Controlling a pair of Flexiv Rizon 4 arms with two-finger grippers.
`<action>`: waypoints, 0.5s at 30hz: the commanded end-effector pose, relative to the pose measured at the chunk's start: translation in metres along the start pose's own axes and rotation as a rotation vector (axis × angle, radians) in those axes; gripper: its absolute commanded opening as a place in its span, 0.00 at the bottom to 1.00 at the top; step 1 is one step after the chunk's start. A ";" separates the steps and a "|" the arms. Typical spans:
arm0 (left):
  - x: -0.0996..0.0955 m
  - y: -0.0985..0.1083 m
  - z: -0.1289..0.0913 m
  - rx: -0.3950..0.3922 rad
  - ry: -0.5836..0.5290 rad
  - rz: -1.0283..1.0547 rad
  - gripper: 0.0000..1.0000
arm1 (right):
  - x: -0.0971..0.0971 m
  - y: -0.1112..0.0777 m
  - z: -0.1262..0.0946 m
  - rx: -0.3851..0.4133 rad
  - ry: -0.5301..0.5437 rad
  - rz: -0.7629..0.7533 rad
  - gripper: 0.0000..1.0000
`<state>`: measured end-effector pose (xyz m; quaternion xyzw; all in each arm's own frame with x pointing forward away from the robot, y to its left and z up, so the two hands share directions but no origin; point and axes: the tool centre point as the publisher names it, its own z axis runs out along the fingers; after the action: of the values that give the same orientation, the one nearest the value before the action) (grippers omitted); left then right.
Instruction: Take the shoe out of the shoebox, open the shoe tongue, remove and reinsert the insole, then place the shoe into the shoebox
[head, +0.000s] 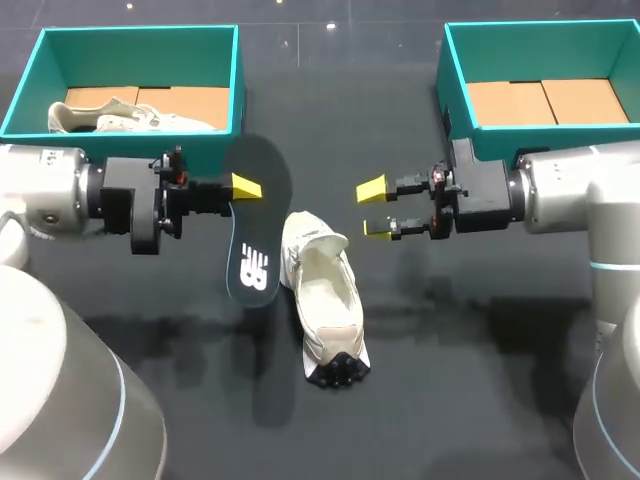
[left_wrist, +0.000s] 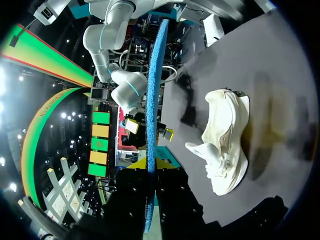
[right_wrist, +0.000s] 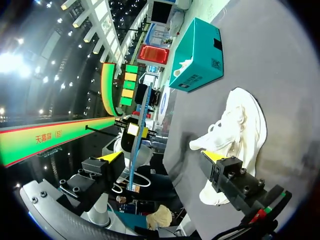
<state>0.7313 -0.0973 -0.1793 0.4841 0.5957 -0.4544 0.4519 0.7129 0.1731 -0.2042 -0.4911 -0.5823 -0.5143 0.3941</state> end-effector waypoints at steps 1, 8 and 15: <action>-0.004 -0.017 -0.010 -0.003 0.020 -0.007 0.00 | 0.004 -0.005 -0.004 -0.005 -0.016 0.001 1.00; -0.002 -0.036 -0.008 0.007 0.054 -0.024 0.00 | 0.008 -0.009 -0.004 0.037 -0.060 -0.070 1.00; -0.003 -0.048 -0.012 0.009 0.098 -0.064 0.00 | 0.010 -0.021 -0.009 0.131 -0.171 -0.184 1.00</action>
<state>0.6922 -0.0963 -0.1752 0.4884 0.6257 -0.4531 0.4058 0.6917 0.1723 -0.2057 -0.4496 -0.6695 -0.4885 0.3331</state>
